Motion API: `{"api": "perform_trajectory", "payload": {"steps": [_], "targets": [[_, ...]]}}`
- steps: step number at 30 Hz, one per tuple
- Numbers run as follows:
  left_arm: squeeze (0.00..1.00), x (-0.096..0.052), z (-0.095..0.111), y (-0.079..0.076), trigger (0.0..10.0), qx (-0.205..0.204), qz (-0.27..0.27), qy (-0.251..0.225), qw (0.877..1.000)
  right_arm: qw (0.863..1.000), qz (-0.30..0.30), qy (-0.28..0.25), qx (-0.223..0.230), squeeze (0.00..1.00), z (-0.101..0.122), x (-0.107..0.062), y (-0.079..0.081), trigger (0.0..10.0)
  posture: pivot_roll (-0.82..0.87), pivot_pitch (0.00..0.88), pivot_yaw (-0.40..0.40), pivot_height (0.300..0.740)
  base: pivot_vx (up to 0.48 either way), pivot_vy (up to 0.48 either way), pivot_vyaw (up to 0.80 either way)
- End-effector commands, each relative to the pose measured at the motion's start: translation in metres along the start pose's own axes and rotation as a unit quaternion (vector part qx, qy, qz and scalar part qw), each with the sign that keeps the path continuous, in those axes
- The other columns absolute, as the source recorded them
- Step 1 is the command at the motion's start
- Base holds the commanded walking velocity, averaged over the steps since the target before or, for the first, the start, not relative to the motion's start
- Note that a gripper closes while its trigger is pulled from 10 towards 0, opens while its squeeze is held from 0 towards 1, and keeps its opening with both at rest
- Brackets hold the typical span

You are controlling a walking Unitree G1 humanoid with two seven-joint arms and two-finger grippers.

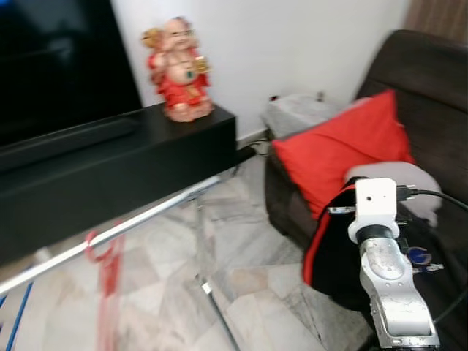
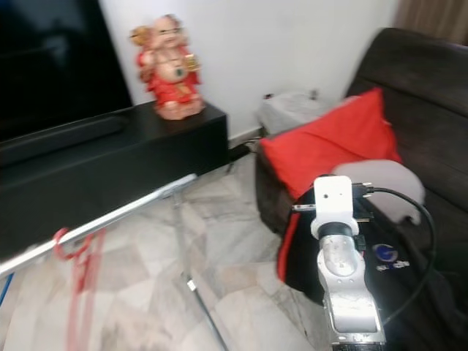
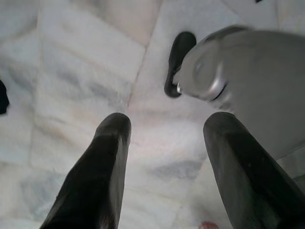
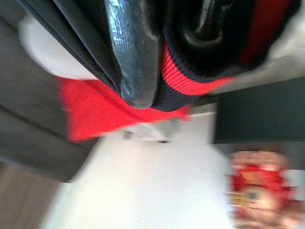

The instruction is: Hang hanger

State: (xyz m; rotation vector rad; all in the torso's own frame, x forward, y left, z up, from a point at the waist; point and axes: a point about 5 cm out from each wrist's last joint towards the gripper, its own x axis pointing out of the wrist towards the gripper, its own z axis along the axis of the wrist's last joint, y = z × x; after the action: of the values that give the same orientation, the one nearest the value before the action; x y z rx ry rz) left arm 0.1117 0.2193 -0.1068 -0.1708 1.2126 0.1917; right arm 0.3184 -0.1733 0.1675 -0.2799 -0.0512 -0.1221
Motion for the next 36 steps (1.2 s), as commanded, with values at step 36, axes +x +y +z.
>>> {"api": "perform_trajectory", "payload": {"steps": [36], "targets": [[0.0,0.0,0.002,0.001,10.0,0.067,-0.005,0.012,0.998,0.957,-0.016,-0.191,0.217,0.0,0.062,-0.01,-0.025,10.0,0.04,0.0,0.005,0.74,0.0,0.0,0.48]]}}
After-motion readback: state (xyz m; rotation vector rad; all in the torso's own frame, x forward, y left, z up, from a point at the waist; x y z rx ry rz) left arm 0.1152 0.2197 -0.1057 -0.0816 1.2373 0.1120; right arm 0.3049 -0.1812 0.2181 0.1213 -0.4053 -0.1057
